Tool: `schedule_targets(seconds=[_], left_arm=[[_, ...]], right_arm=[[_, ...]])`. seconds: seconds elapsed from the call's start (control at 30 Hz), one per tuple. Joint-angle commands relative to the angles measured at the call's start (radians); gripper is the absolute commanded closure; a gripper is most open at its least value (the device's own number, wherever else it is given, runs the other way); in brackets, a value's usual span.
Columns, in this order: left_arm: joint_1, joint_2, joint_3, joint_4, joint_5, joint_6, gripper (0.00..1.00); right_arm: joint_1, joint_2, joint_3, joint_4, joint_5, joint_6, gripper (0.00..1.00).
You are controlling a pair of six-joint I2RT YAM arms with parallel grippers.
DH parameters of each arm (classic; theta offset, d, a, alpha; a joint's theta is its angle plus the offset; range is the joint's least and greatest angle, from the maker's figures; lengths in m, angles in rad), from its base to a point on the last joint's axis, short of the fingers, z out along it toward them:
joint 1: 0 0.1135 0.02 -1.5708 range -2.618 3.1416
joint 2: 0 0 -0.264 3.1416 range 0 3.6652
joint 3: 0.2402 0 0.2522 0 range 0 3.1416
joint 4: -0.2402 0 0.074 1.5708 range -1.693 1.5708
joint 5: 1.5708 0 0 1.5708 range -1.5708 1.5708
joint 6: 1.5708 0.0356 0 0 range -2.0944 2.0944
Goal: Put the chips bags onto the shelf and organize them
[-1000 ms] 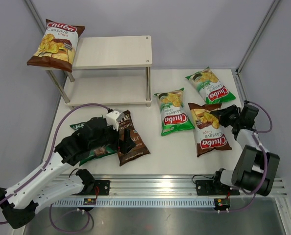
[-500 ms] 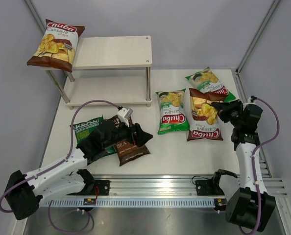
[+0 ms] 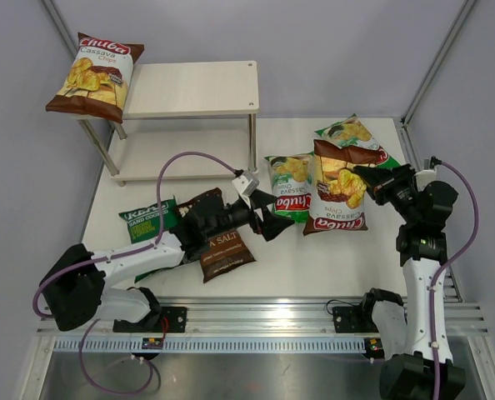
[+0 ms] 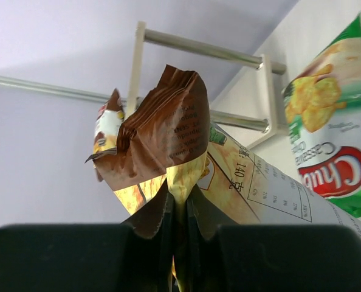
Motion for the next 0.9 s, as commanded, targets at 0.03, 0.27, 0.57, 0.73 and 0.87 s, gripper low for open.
schedule_targets(seconds=[0.03,0.27,0.57,0.73,0.87], left_arm=[[-0.027,0.073,0.096,0.172,0.033,0.088,0.01],[-0.111,0.159,0.222,0.148,0.07,0.181,0.01],[-0.139,0.212,0.29,0.191,0.128,0.149,0.01],[-0.153,0.216,0.321,0.192,0.075,0.125,0.24],[-0.154,0.2,0.333,0.191,0.07,0.106,0.53]], right_arm=[[0.008,-0.077,0.091,0.098,-0.087,0.122,0.92],[0.008,-0.123,0.13,0.155,-0.161,0.205,0.92],[0.008,-0.177,0.128,0.31,-0.199,0.374,0.92],[0.008,-0.203,0.136,0.36,-0.203,0.453,0.92],[0.008,-0.212,0.159,0.33,-0.212,0.432,0.92]])
